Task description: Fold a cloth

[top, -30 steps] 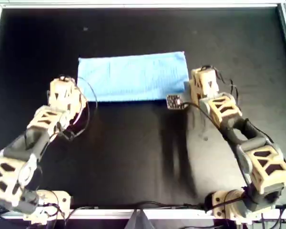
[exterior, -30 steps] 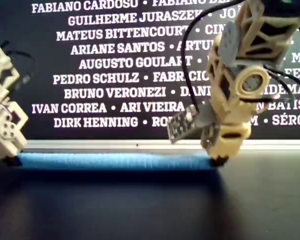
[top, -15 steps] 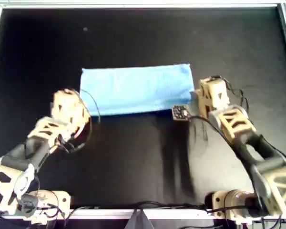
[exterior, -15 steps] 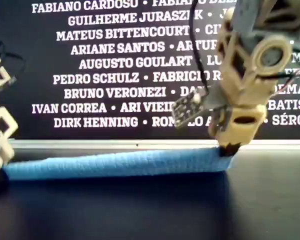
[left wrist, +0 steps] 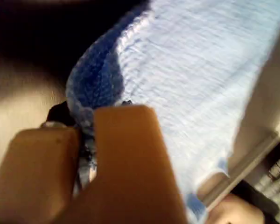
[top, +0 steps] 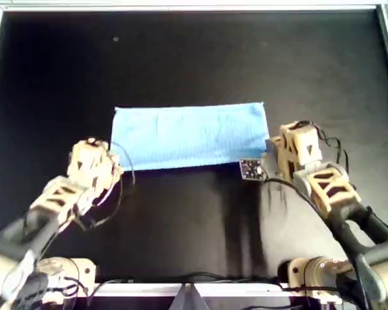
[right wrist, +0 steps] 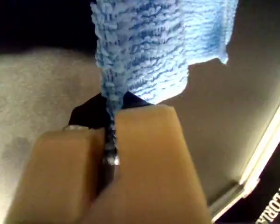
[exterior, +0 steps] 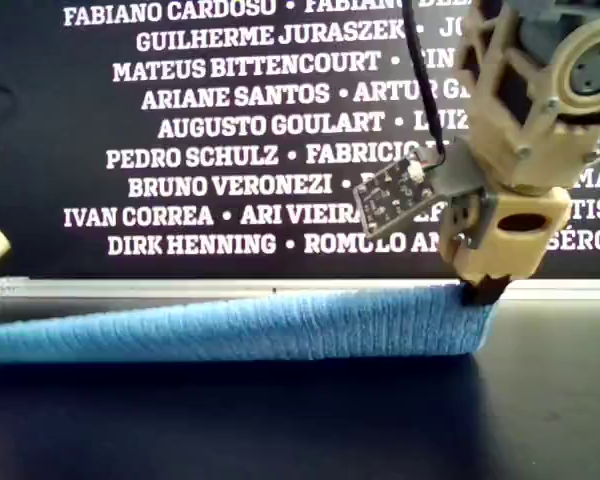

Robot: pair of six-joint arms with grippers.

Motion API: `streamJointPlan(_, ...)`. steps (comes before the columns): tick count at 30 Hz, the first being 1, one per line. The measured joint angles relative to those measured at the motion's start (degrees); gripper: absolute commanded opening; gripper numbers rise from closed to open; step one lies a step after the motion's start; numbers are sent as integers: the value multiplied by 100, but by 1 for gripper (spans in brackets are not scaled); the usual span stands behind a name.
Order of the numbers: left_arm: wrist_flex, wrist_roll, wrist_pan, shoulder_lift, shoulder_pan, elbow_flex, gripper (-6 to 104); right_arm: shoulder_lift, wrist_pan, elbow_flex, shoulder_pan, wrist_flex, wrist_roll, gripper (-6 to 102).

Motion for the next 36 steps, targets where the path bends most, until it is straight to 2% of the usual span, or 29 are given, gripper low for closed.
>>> streamJointPlan(14,0,-18,9,589,-88,510,-1,598,0,475,9,0,0,-1)
streamJointPlan(16,0,-18,9,589,-88,527,-1,598,0,475,53,0,0,1)
streamJointPlan(18,0,-18,9,589,-88,536,0,598,0,527,132,9,-26,8)
streamJointPlan(21,0,0,0,589,-88,536,10,624,0,668,325,9,-53,24)
streamJointPlan(24,9,0,-18,589,-88,536,27,624,35,694,527,18,-44,40)
streamJointPlan(27,9,0,-70,589,-79,536,41,624,132,703,483,18,-44,50)
streamJointPlan(31,9,0,-114,606,-70,536,51,624,149,703,457,18,-44,56)
streamJointPlan(36,9,0,-114,1125,-70,677,54,624,158,703,475,18,-9,57)
